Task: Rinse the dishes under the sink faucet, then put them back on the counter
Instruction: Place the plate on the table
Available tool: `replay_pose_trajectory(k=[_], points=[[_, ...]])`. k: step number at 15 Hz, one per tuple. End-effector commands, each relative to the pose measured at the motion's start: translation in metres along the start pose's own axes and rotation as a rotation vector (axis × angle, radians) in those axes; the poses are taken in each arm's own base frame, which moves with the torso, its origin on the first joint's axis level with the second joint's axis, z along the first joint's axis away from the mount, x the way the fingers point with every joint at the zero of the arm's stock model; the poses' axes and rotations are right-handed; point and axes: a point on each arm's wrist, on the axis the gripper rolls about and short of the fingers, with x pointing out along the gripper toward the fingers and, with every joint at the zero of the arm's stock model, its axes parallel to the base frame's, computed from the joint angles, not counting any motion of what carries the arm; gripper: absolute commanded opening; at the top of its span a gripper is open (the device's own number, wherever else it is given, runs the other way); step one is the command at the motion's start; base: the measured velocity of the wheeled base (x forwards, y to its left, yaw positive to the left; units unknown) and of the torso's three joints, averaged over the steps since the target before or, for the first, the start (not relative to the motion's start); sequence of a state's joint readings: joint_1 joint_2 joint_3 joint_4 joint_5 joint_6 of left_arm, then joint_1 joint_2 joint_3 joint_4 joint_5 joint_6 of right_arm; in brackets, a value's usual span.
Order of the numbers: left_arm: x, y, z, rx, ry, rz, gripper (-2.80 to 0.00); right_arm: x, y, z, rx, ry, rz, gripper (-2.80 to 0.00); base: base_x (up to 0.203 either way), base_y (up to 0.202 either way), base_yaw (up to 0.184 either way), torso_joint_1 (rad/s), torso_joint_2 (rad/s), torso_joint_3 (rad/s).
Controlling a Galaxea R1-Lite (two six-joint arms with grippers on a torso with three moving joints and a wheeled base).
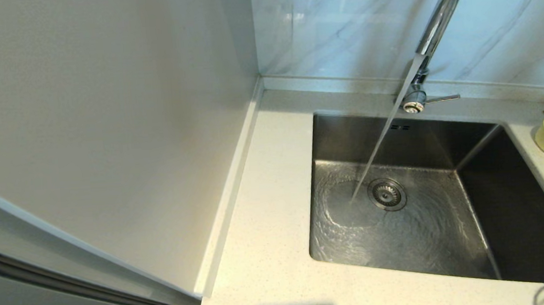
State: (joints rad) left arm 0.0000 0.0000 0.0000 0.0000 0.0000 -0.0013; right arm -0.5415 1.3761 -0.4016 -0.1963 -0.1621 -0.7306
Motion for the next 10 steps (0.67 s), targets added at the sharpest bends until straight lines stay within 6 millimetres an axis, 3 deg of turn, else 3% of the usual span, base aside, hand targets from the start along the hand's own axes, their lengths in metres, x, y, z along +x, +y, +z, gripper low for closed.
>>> replay_pose_trajectory(k=[1, 3, 8, 10], points=[[0.000, 0.000, 0.000, 0.000, 0.000, 0.000, -2.80, -0.005, -0.001, 0.000, 0.001, -0.019, -0.017, 0.00, 0.000, 0.000, 0.000, 0.000, 0.00, 0.000], [0.000, 0.000, 0.000, 0.000, -0.001, 0.000, -2.80, -0.020, -0.004, 0.000, 0.012, -0.075, -0.056, 0.00, 0.000, 0.000, 0.000, 0.000, 0.00, 0.000], [0.000, 0.000, 0.000, 0.000, 0.000, 0.000, -2.80, -0.081, -0.007, -0.007, 0.082, -0.351, -0.137, 0.00, 0.000, 0.000, 0.000, 0.000, 0.00, 0.000], [0.000, 0.000, 0.000, 0.000, 0.000, 0.000, -2.80, -0.094, -0.015, 0.000, 0.147, -0.422, -0.116, 0.00, 0.000, 0.000, 0.000, 0.000, 0.00, 0.000]])
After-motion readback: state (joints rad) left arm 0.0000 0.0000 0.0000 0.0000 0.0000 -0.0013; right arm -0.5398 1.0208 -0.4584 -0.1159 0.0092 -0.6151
